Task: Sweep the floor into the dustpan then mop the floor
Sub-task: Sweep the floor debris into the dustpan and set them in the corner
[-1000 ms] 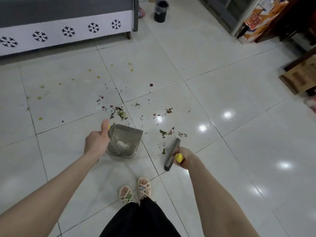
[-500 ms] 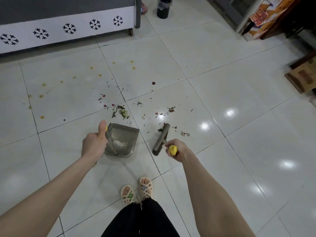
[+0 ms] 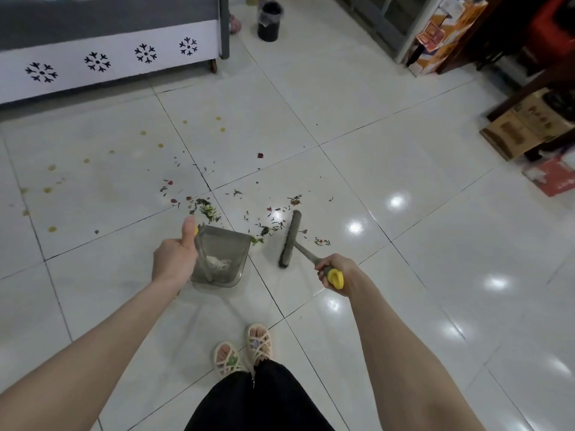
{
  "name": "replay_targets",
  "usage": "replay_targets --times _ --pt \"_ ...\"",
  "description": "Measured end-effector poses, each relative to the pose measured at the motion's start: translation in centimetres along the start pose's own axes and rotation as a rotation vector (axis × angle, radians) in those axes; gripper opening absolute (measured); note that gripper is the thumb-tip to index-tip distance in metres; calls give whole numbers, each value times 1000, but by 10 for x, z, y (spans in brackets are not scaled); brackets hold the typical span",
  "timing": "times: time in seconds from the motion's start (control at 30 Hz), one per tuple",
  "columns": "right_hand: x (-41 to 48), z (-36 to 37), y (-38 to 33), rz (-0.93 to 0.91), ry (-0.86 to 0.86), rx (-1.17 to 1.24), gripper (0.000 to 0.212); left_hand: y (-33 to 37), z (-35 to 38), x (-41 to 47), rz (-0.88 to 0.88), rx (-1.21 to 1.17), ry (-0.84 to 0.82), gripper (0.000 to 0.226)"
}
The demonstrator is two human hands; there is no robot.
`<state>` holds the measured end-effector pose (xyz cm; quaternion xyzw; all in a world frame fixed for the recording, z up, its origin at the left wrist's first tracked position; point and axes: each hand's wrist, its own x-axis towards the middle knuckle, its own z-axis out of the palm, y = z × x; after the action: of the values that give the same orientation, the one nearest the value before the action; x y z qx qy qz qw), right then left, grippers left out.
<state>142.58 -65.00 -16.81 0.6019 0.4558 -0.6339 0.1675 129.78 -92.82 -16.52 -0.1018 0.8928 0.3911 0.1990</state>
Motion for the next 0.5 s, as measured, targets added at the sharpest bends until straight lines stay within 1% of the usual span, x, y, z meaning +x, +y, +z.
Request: replay_targets --times 0.13,0.27,0.37,0.43,0.5 --pt "-9 -12 5 -10 68 -14 9 2 1 -4 16 -9 -10 90" --pt "-7 -20 13 -9 116 18 15 5 1 -5 23 -7 -17 92" --pt "-2 -21 24 14 153 -67 16 7 3 -4 26 -5 -25 95" --pt "0 -17 32 36 155 -106 17 8 4 -5 19 0 -34 95" --pt "3 -8 40 53 120 -96 16 7 4 -5 11 -6 -36 92"
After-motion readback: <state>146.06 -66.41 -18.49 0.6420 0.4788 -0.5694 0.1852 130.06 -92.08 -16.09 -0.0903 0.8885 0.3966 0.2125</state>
